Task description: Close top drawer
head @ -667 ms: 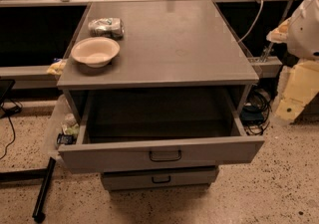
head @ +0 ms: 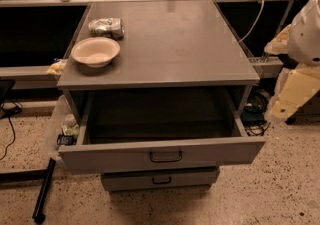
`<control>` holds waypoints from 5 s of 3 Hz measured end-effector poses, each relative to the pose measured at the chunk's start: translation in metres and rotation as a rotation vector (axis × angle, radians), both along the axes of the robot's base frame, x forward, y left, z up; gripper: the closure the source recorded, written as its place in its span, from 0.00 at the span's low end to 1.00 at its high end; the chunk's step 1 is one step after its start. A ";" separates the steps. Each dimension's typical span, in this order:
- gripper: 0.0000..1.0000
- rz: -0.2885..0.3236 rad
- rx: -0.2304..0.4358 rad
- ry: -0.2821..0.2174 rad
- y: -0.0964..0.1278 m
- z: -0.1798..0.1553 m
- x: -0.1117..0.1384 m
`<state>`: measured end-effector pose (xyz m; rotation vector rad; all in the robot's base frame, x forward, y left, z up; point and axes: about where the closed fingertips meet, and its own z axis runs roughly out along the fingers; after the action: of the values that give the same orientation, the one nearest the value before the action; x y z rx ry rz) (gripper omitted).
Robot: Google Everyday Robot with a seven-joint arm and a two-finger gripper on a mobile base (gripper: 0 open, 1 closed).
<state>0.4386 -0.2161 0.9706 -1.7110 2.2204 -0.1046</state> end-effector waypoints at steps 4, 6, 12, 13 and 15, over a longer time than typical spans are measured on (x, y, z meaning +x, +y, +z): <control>1.00 -0.014 0.239 0.153 0.008 -0.228 -0.014; 1.00 0.013 0.320 0.260 0.021 -0.288 -0.026; 1.00 0.206 0.275 -0.356 0.029 -0.307 0.097; 1.00 0.204 0.279 -0.372 0.027 -0.309 0.133; 1.00 0.183 0.271 -0.341 0.023 -0.323 0.187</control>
Offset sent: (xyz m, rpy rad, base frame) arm -0.0019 -0.0112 -0.1715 0.1875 0.0361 -0.0479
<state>0.6255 -0.1935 0.6475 -1.6011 1.7392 -0.0444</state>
